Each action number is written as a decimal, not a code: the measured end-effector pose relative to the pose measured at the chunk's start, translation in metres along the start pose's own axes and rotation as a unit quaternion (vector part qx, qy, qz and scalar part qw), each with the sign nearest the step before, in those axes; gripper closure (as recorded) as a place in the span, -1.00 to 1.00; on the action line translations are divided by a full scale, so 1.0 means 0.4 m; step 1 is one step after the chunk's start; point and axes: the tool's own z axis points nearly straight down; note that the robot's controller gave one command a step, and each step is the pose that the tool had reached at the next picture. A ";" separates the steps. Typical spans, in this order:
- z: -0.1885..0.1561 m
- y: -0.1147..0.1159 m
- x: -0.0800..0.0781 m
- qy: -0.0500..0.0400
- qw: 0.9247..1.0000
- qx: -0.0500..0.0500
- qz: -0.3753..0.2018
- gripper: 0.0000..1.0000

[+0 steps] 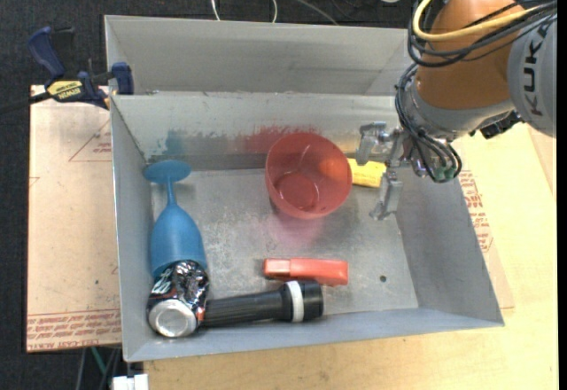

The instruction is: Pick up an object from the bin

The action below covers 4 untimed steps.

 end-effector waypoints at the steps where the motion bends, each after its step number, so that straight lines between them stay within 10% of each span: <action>1: 0.000 0.000 0.000 0.000 1.000 0.000 0.000 -1.00; 2: 0.069 0.182 0.091 0.001 1.000 -0.002 -0.026 -1.00; 3: 0.147 0.034 0.014 -0.004 1.000 0.002 0.005 -1.00; 4: 0.258 0.142 0.073 -0.003 0.996 -0.002 -0.090 -1.00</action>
Offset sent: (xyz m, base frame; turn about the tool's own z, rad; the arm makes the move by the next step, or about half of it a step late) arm -0.0359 0.0685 -0.0262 -0.0460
